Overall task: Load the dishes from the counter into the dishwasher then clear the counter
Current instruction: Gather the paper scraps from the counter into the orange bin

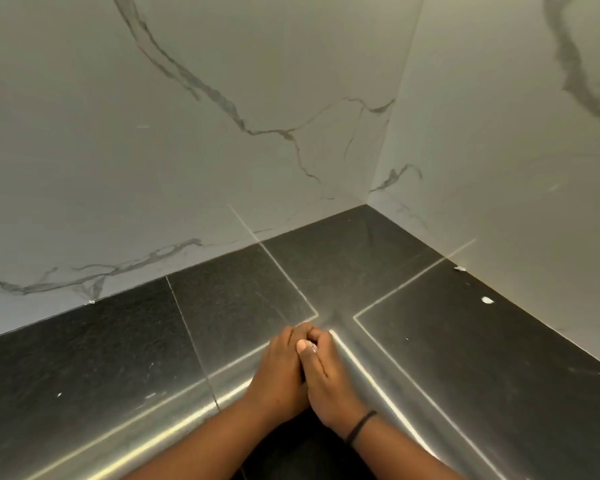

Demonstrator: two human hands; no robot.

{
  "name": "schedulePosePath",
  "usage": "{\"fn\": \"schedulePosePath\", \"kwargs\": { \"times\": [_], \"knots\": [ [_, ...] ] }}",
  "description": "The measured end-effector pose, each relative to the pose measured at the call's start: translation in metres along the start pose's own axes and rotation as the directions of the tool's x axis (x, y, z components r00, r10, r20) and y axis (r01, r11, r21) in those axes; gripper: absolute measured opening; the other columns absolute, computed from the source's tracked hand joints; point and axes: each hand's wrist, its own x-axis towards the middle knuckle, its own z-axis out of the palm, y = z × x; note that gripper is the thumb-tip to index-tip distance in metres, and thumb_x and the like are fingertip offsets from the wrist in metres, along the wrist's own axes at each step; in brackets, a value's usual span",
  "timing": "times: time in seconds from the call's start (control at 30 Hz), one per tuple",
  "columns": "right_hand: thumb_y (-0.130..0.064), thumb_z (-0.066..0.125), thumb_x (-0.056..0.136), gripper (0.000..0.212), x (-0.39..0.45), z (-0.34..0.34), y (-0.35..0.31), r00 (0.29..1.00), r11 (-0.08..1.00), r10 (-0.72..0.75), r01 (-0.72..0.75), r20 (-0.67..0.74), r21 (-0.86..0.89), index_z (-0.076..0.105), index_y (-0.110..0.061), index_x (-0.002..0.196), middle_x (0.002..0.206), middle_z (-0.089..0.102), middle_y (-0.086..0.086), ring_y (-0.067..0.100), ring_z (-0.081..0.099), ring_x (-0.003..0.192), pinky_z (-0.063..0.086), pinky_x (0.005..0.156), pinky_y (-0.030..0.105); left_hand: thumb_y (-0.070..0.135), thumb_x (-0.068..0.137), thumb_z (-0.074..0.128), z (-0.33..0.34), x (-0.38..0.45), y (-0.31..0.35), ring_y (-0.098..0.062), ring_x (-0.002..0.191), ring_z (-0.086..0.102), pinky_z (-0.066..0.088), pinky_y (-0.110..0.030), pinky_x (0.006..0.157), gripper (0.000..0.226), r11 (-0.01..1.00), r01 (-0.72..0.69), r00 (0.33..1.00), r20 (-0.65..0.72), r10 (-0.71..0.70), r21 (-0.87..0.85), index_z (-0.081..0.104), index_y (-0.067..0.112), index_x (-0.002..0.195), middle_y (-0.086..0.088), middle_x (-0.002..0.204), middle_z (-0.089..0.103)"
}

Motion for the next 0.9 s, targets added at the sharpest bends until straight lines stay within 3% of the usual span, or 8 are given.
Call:
{"fn": "schedulePosePath", "kwargs": {
  "times": [0.1, 0.2, 0.33, 0.43, 0.57, 0.67, 0.73, 0.9],
  "knots": [
    [-0.013, 0.044, 0.099, 0.006, -0.009, -0.007, -0.033, 0.942, 0.911, 0.252, -0.154, -0.223, 0.382, 0.05, -0.015, 0.098, 0.084, 0.057, 0.002, 0.004, 0.055, 0.071, 0.047, 0.069, 0.018, 0.039, 0.081, 0.059, 0.002, -0.005, 0.044, 0.003, 0.096, 0.053, 0.041, -0.008, 0.08, 0.025, 0.904, 0.151, 0.982, -0.044, -0.183, -0.4, 0.053, 0.041, 0.106, 0.004, 0.11, 0.052],
    [-0.015, 0.045, 0.098, 0.014, -0.009, -0.033, -0.066, 0.926, 0.87, 0.263, -0.107, -0.27, 0.481, 0.058, -0.018, 0.102, 0.093, 0.063, 0.002, 0.011, 0.06, 0.085, 0.049, 0.077, 0.024, 0.011, 0.094, 0.047, -0.01, 0.001, 0.102, -0.015, 0.092, 0.064, 0.051, -0.023, 0.079, 0.024, 0.561, 0.25, 0.932, 0.04, -0.36, -0.789, 0.065, 0.024, 0.099, -0.007, 0.099, 0.066],
    [-0.043, 0.033, 0.098, 0.037, -0.018, -0.054, -0.083, 0.982, 0.993, 0.069, -0.051, -0.175, 0.102, 0.049, -0.034, 0.13, 0.104, 0.066, -0.014, 0.013, 0.054, 0.116, 0.032, 0.11, 0.041, 0.022, 0.094, 0.035, -0.021, -0.005, 0.155, -0.031, 0.11, 0.06, 0.047, -0.04, 0.093, 0.036, -0.061, 0.206, 0.874, 0.212, -0.437, -0.977, 0.067, 0.007, 0.099, -0.012, 0.101, 0.069],
    [-0.057, 0.012, 0.099, 0.05, -0.021, -0.062, -0.081, 0.986, 0.931, 0.15, -0.165, -0.073, -0.325, 0.024, -0.045, 0.146, 0.157, 0.02, -0.016, 0.013, 0.0, 0.148, -0.012, 0.117, 0.047, 0.04, 0.101, 0.031, -0.022, -0.005, 0.177, -0.027, 0.133, 0.044, 0.043, -0.042, 0.1, 0.048, -0.174, 0.219, 0.853, 0.275, -0.443, -0.96, 0.05, 0.013, 0.136, -0.004, 0.138, 0.052],
    [-0.074, 0.003, 0.083, 0.076, -0.03, -0.064, -0.089, 0.968, 0.94, 0.253, -0.246, -0.003, -0.238, 0.009, -0.041, 0.151, 0.161, 0.003, -0.012, 0.013, -0.01, 0.147, -0.016, 0.116, 0.046, 0.04, 0.102, 0.031, -0.001, -0.002, 0.165, -0.02, 0.14, 0.031, 0.022, -0.046, 0.116, 0.045, -0.339, 0.2, 0.857, 0.332, -0.394, -0.919, 0.042, 0.019, 0.141, 0.003, 0.148, 0.041],
    [-0.067, 0.022, 0.092, 0.065, -0.028, -0.072, -0.092, 0.975, 0.975, 0.219, -0.22, 0.051, 0.022, 0.042, -0.03, 0.141, 0.151, 0.035, -0.002, 0.018, 0.026, 0.141, 0.016, 0.117, 0.038, 0.037, 0.097, 0.046, 0.008, 0.004, 0.15, -0.02, 0.094, 0.062, 0.051, -0.034, 0.078, 0.031, -0.059, 0.245, 0.803, 0.236, -0.547, -0.968, 0.064, 0.016, 0.109, -0.003, 0.107, 0.065],
    [-0.049, 0.041, 0.097, 0.035, -0.02, -0.097, -0.083, 0.986, 0.98, 0.164, -0.162, -0.005, 0.115, 0.062, -0.025, 0.11, 0.118, 0.061, 0.003, 0.01, 0.053, 0.108, 0.04, 0.094, 0.026, 0.033, 0.089, 0.061, 0.003, 0.019, 0.136, -0.014, 0.049, 0.044, 0.034, -0.024, 0.046, 0.023, 0.164, 0.336, 0.713, 0.137, -0.688, -0.927, 0.063, 0.011, 0.083, -0.004, 0.067, 0.053],
    [-0.023, 0.051, 0.091, 0.029, 0.025, -0.212, -0.014, 0.953, 0.679, 0.251, -0.297, -0.168, -0.671, 0.06, -0.024, 0.119, 0.123, 0.06, 0.003, 0.02, 0.057, 0.11, 0.045, 0.095, 0.031, 0.027, 0.09, 0.061, -0.028, 0.047, 0.07, -0.017, 0.043, 0.03, 0.025, -0.027, 0.048, 0.05, 0.891, 0.189, 0.913, -0.261, -0.314, -0.413, 0.036, 0.016, 0.048, 0.002, 0.044, 0.034]
  ]
}}
